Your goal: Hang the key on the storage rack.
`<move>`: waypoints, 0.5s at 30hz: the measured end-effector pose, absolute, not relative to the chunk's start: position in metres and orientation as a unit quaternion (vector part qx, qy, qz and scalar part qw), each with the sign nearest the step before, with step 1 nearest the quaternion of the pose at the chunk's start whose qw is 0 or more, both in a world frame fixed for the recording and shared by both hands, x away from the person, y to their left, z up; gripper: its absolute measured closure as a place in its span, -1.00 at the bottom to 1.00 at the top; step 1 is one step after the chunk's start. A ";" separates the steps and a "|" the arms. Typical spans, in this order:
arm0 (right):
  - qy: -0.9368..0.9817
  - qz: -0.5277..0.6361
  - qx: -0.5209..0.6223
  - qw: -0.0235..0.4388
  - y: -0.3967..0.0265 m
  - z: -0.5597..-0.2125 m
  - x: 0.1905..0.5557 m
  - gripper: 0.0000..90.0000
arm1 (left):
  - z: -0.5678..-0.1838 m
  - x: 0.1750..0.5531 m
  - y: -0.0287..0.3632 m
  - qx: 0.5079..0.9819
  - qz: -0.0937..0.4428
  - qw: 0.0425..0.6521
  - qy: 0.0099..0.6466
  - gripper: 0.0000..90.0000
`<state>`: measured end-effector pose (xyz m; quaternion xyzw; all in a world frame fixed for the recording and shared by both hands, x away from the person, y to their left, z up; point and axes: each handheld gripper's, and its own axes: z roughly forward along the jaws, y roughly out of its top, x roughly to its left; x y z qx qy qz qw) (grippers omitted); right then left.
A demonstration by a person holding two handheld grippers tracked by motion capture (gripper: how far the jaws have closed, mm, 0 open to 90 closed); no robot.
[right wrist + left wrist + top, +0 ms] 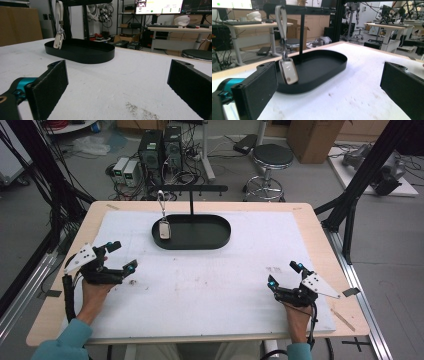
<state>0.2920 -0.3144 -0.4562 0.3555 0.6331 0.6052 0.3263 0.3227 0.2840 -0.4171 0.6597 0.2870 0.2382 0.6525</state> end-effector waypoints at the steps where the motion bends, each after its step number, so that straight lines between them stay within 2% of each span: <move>1: 0.633 0.605 0.356 0.326 -0.314 -0.456 0.292 -0.94 | -0.421 0.319 0.285 0.659 0.245 0.650 0.290 -0.96; 7: 0.634 0.605 0.354 0.327 -0.314 -0.456 0.292 -0.94 | -0.440 0.302 0.295 0.637 0.252 0.660 0.309 -0.96; 12: 0.635 0.604 0.351 0.329 -0.315 -0.456 0.292 -0.94 | -0.455 0.296 0.296 0.651 0.251 0.643 0.317 -0.96; 15: 0.636 0.604 0.349 0.331 -0.315 -0.456 0.292 -0.94 | -0.455 0.292 0.297 0.637 0.261 0.652 0.316 -0.96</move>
